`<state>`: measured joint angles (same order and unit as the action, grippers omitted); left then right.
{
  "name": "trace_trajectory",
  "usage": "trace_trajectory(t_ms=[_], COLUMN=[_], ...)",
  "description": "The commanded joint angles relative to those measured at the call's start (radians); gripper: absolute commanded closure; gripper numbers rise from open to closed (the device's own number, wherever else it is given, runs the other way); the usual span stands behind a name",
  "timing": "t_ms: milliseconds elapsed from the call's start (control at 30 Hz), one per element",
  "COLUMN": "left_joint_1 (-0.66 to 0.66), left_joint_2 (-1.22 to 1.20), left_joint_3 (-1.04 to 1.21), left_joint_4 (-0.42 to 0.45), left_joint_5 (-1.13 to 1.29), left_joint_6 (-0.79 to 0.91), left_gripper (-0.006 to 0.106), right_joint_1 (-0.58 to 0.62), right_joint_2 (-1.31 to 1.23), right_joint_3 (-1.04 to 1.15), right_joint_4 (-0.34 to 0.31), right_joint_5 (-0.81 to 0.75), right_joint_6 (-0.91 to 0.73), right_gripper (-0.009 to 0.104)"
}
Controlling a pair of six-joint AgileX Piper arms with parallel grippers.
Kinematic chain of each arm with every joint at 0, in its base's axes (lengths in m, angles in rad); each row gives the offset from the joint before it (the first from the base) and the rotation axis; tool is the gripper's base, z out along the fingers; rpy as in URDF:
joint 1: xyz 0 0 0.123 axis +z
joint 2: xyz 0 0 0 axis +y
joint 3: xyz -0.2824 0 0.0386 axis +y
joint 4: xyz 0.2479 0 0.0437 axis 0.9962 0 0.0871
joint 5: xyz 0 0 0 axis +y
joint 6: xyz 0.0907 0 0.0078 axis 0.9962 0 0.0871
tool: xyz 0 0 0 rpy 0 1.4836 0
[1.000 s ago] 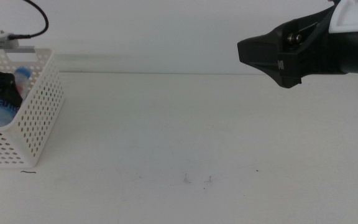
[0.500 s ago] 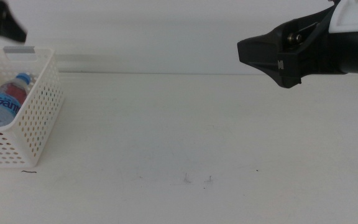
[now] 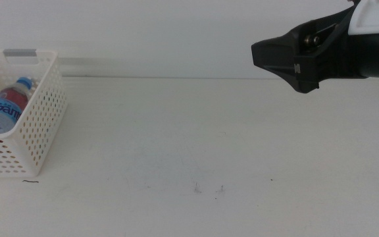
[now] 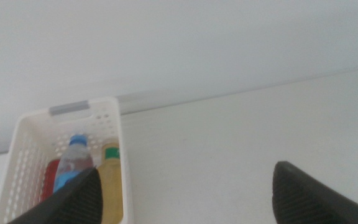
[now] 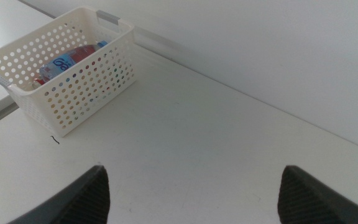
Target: Use arms to grab the bottles and put them into the dustbin to the left of the table.
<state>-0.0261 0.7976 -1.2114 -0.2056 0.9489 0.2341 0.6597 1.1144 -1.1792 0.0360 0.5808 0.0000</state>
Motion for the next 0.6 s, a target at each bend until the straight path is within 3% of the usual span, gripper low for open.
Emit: trace_trajectory(t_ms=[0,100,567], left_joint_1=[-0.043,-0.077,-0.082], left_joint_2=[-0.109,-0.185,-0.256], left_joint_3=[0.107,0.191,0.261], left_joint_4=[0.097,0.175,0.156], left_joint_5=[-0.066,-0.089,-0.108], left_joint_6=[-0.145,-0.213,-0.211], left_gripper=[0.007,0.007,0.007], right_joint_1=[0.000,0.000,0.000], right_joint_2=[-0.008,-0.008,-0.008], right_joint_3=[0.001,0.001,0.001], right_joint_4=[-0.007,-0.007,-0.007], right_joint_5=[-0.005,-0.005,-0.005], right_joint_6=[0.000,0.000,0.000], right_gripper=[0.009,0.009,0.009])
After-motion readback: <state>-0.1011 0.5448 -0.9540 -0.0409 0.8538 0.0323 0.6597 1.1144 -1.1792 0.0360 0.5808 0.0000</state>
